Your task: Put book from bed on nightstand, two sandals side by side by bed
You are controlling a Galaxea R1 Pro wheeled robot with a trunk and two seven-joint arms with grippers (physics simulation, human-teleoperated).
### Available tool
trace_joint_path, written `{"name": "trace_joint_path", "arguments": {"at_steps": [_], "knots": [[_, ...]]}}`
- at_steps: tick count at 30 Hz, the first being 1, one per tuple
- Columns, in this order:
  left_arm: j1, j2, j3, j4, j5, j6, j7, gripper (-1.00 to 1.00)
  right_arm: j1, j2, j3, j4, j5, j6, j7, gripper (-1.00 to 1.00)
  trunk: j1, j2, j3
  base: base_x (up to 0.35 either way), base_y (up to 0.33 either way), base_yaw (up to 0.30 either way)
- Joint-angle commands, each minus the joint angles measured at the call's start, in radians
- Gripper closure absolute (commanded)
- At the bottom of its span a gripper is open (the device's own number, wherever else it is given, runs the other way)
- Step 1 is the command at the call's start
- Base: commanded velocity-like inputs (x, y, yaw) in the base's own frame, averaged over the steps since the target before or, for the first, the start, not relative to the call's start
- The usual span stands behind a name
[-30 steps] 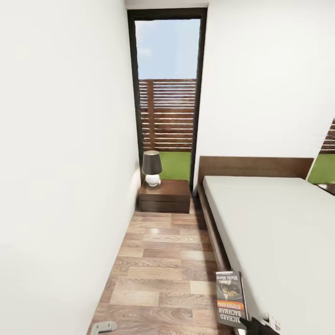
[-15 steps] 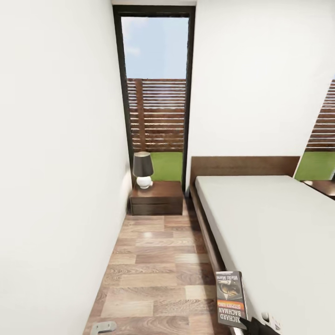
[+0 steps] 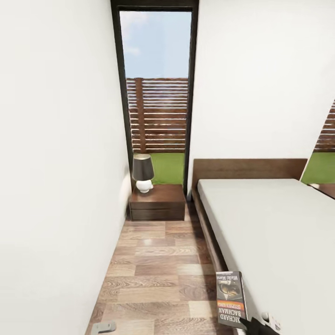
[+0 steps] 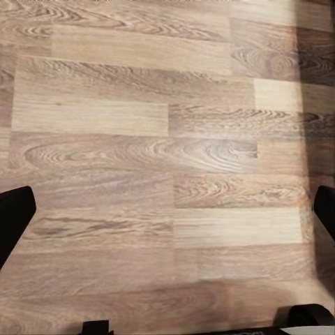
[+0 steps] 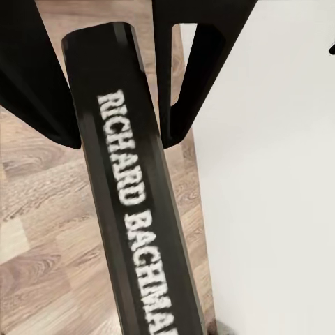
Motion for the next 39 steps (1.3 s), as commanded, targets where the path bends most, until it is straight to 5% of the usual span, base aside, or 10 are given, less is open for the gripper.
{"name": "trace_joint_path", "arguments": {"at_steps": [1,18,39], "knots": [[0.005,0.002,0.006,-0.003,0.007,-0.005,-0.007,-1.0,-0.001,0.0,-0.002,0.0,-0.007,0.01,0.005,1.0,0.001,-0.001,-0.002,0.0,0.0,0.0],[0.016,0.0,0.006,-0.003,0.008,-0.006,-0.007,-1.0,-0.001,0.0,-0.002,0.0,-0.007,0.011,0.005,1.0,0.001,-0.001,-0.003,0.0,0.0,0.0],[0.016,0.0,0.006,-0.004,0.008,-0.006,-0.007,-1.0,-0.001,0.0,-0.002,0.0,-0.007,0.011,0.005,1.0,0.001,-0.001,-0.034,0.0,0.0,0.0]]}}
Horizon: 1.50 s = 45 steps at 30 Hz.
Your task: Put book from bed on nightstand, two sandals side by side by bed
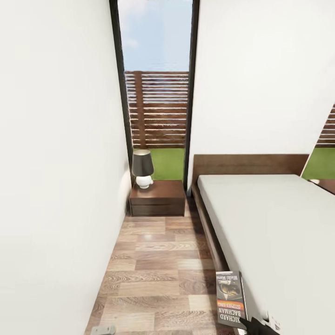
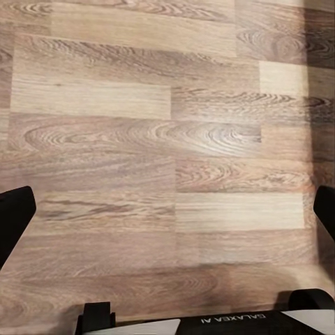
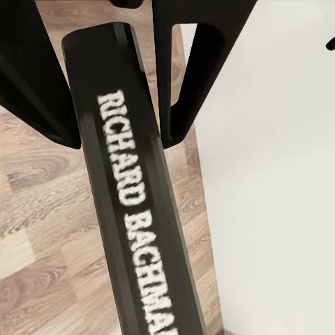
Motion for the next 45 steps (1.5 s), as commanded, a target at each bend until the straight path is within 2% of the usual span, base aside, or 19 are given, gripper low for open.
{"name": "trace_joint_path", "arguments": {"at_steps": [1,20,45], "knots": [[-0.001,0.0,0.006,0.001,0.007,0.0,-0.007,-1.0,-0.001,0.0,0.001,0.0,-0.01,0.011,0.004,1.0,0.0,-0.001,-0.003,0.0,0.0,0.0],[-0.001,0.001,0.006,0.002,0.008,0.0,-0.007,-1.0,-0.001,0.0,0.001,0.0,-0.01,0.01,0.004,1.0,0.0,-0.001,-0.032,0.007,0.0,0.0],[-0.001,0.0,0.006,0.001,0.008,0.0,-0.007,-1.0,0.0,0.0,0.001,0.0,-0.01,0.01,0.003,1.0,0.0,-0.001,-0.033,0.314,0.0,0.0]]}}
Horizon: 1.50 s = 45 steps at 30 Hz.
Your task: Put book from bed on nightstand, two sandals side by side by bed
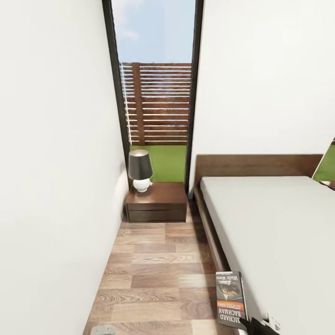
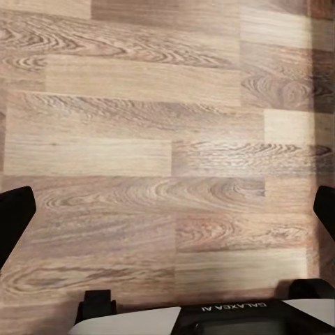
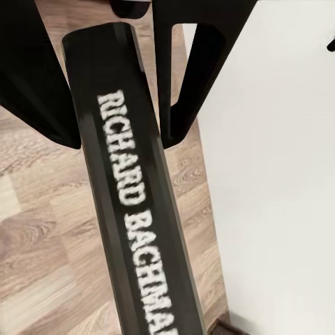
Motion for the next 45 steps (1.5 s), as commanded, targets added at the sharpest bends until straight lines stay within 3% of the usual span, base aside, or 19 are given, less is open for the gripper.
{"name": "trace_joint_path", "arguments": {"at_steps": [1,45], "knots": [[-0.001,0.0,0.006,0.001,0.007,0.0,-0.007,-1.0,-0.001,0.0,-0.002,0.0,-0.011,0.011,0.004,1.0,0.001,-0.001,-0.001,0.332,0.0,0.0],[-0.001,0.001,0.006,0.002,0.008,0.0,-0.007,-1.0,-0.001,0.0,-0.002,0.0,-0.011,0.011,0.004,1.0,0.001,-0.001,-0.001,0.332,0.0,0.0]]}}
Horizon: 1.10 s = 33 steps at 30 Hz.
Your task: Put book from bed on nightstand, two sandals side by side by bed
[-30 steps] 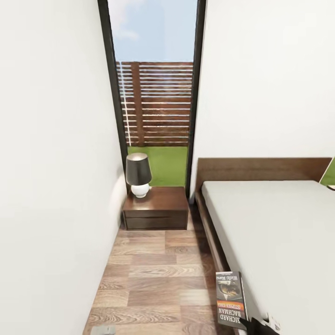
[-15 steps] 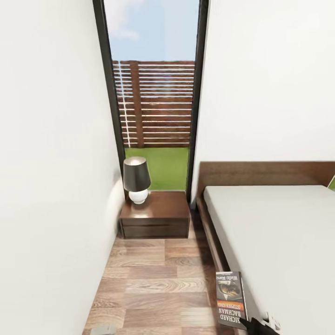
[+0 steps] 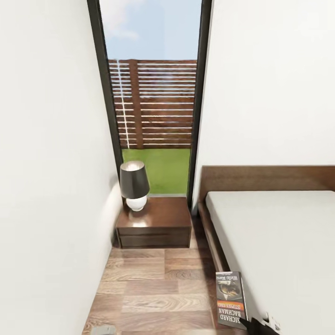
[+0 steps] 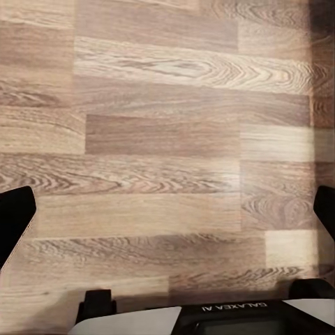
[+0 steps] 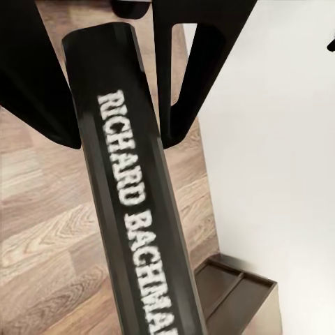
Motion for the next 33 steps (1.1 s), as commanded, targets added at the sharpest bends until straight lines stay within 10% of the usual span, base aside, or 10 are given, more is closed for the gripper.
{"name": "trace_joint_path", "arguments": {"at_steps": [1,33], "knots": [[-0.001,0.0,0.006,0.001,0.007,0.0,-0.007,-1.0,-0.001,0.0,-0.002,0.0,-0.011,0.011,0.004,1.0,0.001,-0.001,-0.001,0.332,0.0,0.0],[-0.001,0.0,0.006,0.001,0.007,0.0,-0.007,-1.0,-0.001,0.0,-0.002,0.0,-0.011,0.011,0.003,1.0,0.001,-0.001,-0.001,0.332,0.0,0.0]]}}
